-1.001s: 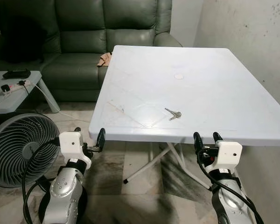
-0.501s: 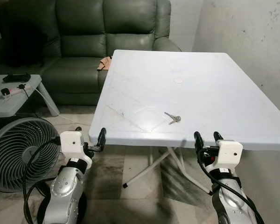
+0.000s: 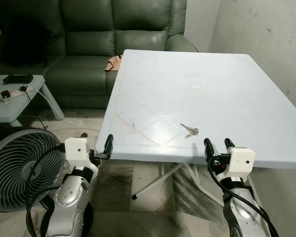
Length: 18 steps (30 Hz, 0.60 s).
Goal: Hang keys on a hook
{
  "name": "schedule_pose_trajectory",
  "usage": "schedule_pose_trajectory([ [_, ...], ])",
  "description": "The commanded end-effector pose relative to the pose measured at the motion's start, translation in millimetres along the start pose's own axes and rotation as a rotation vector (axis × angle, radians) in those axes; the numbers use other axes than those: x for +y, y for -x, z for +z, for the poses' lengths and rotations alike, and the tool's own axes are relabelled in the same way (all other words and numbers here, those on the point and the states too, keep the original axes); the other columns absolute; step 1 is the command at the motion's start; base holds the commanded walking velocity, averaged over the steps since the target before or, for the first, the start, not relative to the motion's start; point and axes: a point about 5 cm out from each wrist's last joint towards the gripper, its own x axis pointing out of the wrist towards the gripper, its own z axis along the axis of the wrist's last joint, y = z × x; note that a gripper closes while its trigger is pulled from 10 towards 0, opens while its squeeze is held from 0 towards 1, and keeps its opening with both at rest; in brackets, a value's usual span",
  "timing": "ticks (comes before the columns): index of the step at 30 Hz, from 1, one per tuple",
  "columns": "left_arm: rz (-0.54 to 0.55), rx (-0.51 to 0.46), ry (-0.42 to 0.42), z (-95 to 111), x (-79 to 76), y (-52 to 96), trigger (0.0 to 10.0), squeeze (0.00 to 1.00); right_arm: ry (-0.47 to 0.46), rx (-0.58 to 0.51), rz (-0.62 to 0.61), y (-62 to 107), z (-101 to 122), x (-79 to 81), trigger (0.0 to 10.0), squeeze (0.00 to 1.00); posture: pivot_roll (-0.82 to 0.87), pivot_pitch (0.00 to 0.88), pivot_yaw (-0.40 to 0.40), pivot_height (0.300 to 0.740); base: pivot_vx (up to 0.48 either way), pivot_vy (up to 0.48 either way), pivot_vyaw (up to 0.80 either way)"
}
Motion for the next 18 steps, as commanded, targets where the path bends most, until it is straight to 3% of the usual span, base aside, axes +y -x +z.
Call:
schedule_pose_trajectory([
  [1, -0.012, -0.01, -0.008, 4.7, -0.3, -2.0, 10.0, 0.0, -0.001, -0.004, 0.009, -2.7, 1.4, 3.3, 10.0, 0.0, -0.01, 0.0, 0.019, 0.732, 0.292, 0.0, 0.0],
  [18, -0.016, -0.011, -0.009, 4.9, -2.1, -3.4, 10.0, 0.0, -0.001, -0.006, 0.01, -3.2, 1.4, 3.5, 10.0, 0.0, -0.01, 0.0, 0.019, 0.732, 0.286, 0.0, 0.0],
])
